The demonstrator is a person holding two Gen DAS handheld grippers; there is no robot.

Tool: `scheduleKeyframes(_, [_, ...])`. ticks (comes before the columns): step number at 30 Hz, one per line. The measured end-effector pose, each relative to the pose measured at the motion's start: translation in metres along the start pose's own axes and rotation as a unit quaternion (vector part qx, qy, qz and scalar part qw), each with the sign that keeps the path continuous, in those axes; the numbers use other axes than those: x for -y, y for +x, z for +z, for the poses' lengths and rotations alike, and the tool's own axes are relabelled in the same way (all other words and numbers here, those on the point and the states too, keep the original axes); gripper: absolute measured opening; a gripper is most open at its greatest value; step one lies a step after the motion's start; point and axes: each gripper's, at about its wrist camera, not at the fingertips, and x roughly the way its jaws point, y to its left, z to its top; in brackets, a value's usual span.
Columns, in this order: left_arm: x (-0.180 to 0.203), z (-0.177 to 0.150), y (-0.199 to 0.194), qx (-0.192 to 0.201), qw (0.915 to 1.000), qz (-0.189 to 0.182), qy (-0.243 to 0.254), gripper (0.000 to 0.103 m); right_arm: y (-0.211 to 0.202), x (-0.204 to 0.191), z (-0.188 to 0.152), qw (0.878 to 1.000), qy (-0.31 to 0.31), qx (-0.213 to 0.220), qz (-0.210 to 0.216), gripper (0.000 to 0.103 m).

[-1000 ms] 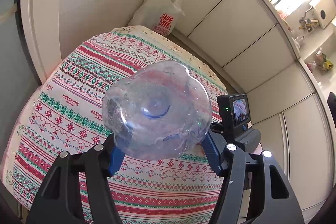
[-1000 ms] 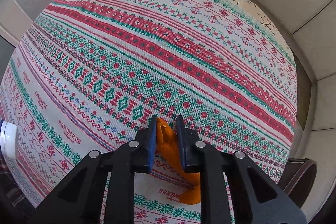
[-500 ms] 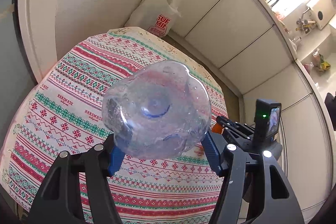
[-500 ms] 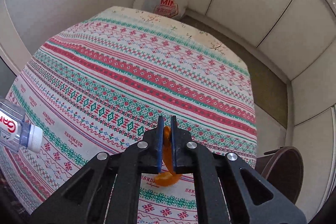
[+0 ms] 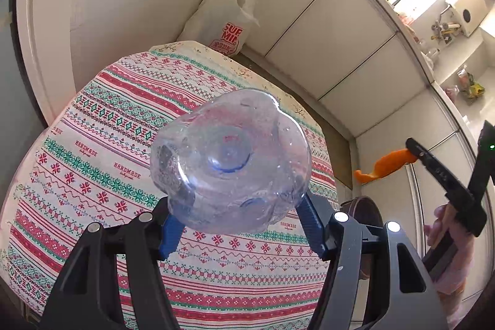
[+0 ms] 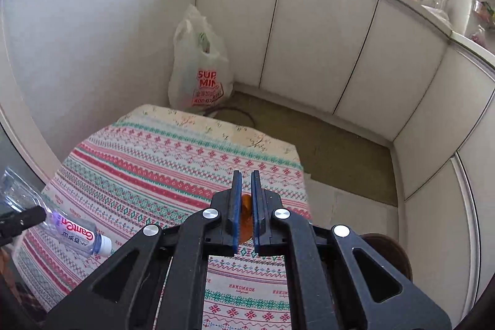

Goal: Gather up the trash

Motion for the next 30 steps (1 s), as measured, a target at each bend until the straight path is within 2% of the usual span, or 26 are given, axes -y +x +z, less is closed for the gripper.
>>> scheduleKeyframes(5, [0.004, -0.004, 0.007, -0.006, 0.9999, 0.003, 0.009, 0.063, -0.043, 0.043, 0.008, 0.997, 0.036, 0.054, -0.036, 0.004])
scheduleKeyframes(9, [0.009, -0.011, 0.013, -0.014, 0.9997, 0.007, 0.018, 0.063, -0.074, 0.089, 0.002, 0.99, 0.073, 0.095, -0.081, 0.004])
scheduleKeyframes(13, [0.016, -0.019, 0.02, -0.024, 0.9992, 0.009, 0.031, 0.063, -0.086, 0.123, -0.017, 0.982, 0.107, 0.104, -0.113, 0.004])
scheduleKeyframes(17, [0.021, -0.025, 0.027, -0.033, 0.9987, 0.012, 0.035, 0.063, -0.07, 0.14, -0.044, 0.983, 0.132, 0.07, -0.106, 0.005])
scheduleKeyframes(19, [0.024, -0.028, 0.03, -0.037, 0.9985, 0.013, 0.037, 0.063, -0.057, 0.14, -0.059, 0.984, 0.149, 0.05, -0.09, 0.006])
scheduleKeyframes(21, [0.025, -0.029, 0.031, -0.038, 0.9984, 0.013, 0.04, 0.063, -0.045, 0.142, -0.075, 0.979, 0.19, 0.027, -0.069, 0.008])
scheduleKeyframes(22, [0.025, -0.029, 0.032, -0.038, 0.9983, 0.014, 0.04, 0.063, -0.039, 0.142, -0.084, 0.976, 0.208, 0.016, -0.063, 0.013])
scheduleKeyframes(24, [0.024, -0.03, 0.035, -0.043, 0.9982, 0.016, 0.038, 0.063, -0.02, 0.133, -0.101, 0.971, 0.23, -0.01, -0.06, 0.053])
scheduleKeyframes(25, [0.024, -0.031, 0.037, -0.046, 0.9982, 0.016, 0.035, 0.063, -0.008, 0.126, -0.109, 0.97, 0.233, -0.026, -0.057, 0.056])
scheduleKeyframes(30, [0.023, -0.033, 0.044, -0.064, 0.9977, 0.007, 0.022, 0.063, 0.054, 0.078, -0.131, 0.963, 0.248, -0.11, -0.007, 0.055])
